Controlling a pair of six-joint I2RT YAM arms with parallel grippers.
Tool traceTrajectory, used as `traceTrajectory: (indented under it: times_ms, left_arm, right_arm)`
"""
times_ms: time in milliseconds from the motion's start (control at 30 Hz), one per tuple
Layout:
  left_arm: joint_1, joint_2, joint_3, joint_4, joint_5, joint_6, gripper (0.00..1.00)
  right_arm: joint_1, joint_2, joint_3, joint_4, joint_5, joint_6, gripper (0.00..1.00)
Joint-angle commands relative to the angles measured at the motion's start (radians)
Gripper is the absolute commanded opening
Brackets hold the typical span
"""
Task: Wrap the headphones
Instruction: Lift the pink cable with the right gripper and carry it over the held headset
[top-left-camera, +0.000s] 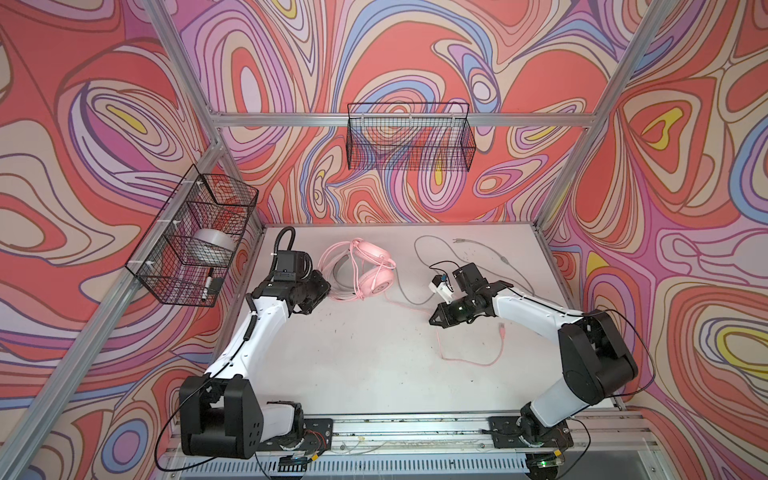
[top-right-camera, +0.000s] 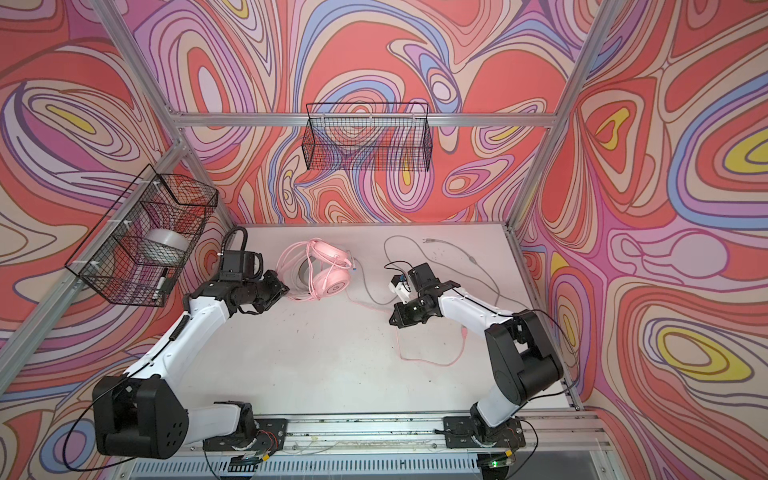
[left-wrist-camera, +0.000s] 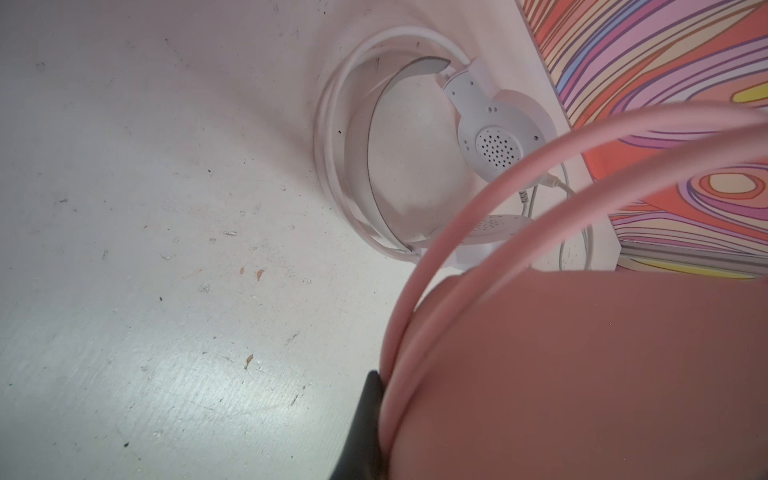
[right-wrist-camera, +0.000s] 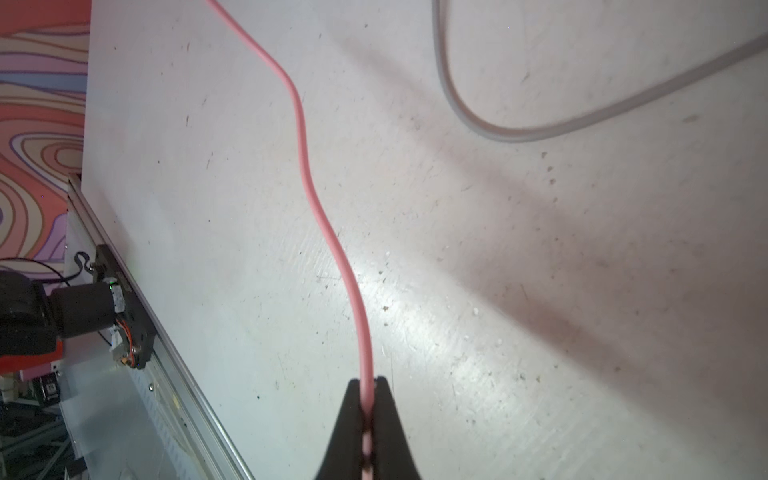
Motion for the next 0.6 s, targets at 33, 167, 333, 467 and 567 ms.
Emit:
traceTrajectory:
  times_ms: [33,167,333,467,567]
  left_arm:
    - [0.006,-0.037,0.002,0.049,-0.006,-0.060,0.00]
    - [-0.008,-0.034,0.006,0.036,-0.043,-0.060,0.00]
    - [-0.038,-0.023,0.017,0.023,-0.089,-0.059,0.00]
    - [-0.071,-0.001,0.034,0.002,-0.129,-0.048,0.00]
    - [-0.098,0.016,0.044,-0.017,-0.162,-0.038,0.00]
  right_arm:
    - [0.051,-0.017,0.053,-0.105,0.021,-0.109,0.00]
    - [0.112,-0.031,0.096,-0.120,0.018,-0.153,0.00]
    - [0.170,-0.030,0.166,-0.137,0.000,-0.196,0.00]
    - [0.190,-0.019,0.229,-0.162,-0.038,-0.239,0.00]
    - [0.197,-0.010,0.279,-0.179,-0.064,-0.267,0.00]
